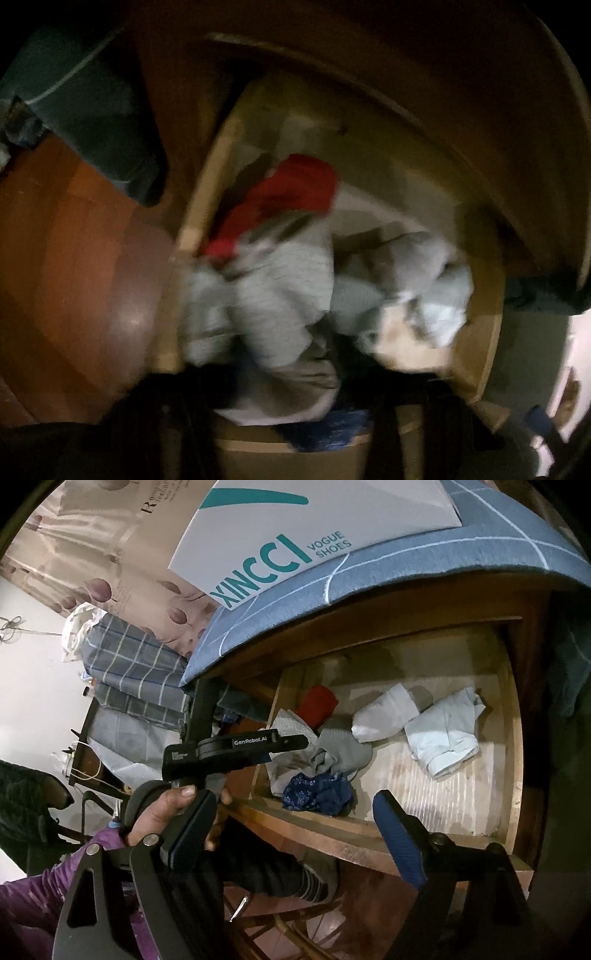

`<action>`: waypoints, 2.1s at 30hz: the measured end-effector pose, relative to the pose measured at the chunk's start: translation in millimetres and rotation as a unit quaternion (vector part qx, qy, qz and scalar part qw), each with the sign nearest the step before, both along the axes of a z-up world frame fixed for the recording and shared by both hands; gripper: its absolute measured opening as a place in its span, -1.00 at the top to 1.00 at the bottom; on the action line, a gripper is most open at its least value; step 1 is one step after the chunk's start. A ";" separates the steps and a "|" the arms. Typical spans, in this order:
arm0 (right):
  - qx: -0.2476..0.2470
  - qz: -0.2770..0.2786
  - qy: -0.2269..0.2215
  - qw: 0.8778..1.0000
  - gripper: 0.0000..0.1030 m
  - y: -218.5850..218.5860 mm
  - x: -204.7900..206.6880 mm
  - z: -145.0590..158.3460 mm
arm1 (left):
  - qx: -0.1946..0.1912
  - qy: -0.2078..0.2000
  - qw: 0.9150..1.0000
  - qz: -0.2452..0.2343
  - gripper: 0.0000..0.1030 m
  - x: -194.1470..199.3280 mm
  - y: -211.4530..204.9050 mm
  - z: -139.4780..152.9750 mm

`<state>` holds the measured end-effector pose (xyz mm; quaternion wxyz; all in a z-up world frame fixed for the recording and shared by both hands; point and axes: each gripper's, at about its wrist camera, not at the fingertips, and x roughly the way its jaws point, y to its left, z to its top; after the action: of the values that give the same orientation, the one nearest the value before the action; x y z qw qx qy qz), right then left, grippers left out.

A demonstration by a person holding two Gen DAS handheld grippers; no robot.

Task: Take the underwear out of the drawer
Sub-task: 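Grasp the grey patterned bra in the drawer with the left gripper, then lift the grey patterned bra with the left gripper over the white box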

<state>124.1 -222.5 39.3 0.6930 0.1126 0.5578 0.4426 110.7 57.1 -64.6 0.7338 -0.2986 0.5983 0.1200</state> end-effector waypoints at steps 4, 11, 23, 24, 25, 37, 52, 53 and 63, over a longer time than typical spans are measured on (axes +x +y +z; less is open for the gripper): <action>0.001 -0.006 0.006 1.000 -0.72 -1.7 2.5 -1.6 | 0.010 -0.026 1.000 -0.005 0.78 -9.1 0.9 12.1; -0.007 -0.021 0.020 1.000 -0.75 -5.8 7.5 -8.6 | 0.018 -0.114 0.993 -0.021 0.78 -34.3 -15.8 53.6; -0.061 -0.054 0.078 0.994 -0.77 -12.3 16.7 -40.1 | 0.035 -0.191 0.981 -0.009 0.78 -64.9 -25.0 94.8; -0.062 -0.055 0.080 0.993 -0.77 -12.6 16.8 -41.3 | 0.039 -0.201 0.979 -0.007 0.78 -67.7 -25.9 100.6; -0.064 -0.055 0.080 0.993 -0.77 -12.4 16.8 -42.0 | 0.043 -0.212 0.976 -0.006 0.78 -70.7 -26.6 107.0; -0.104 -0.052 0.094 0.989 -0.87 -8.6 15.9 -55.4 | 0.040 -0.276 0.960 -0.029 0.78 -98.9 -36.9 166.5; -0.108 -0.048 0.092 0.989 -0.88 -6.7 15.9 -56.6 | 0.016 -0.352 0.934 -0.057 0.78 -103.3 -37.0 284.5; -0.108 -0.047 0.091 0.989 -0.89 -6.2 15.9 -56.6 | 0.019 -0.358 0.932 -0.062 0.78 -99.5 -37.1 293.2; -0.107 -0.041 0.090 0.989 -0.92 -5.3 14.2 -56.8 | 0.057 -0.408 0.908 -0.074 0.78 -43.4 -35.1 368.7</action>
<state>138.3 -227.8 -17.5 0.6656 0.0998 0.6569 0.3397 67.3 22.0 304.1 0.9364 -0.2343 0.2591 -0.0329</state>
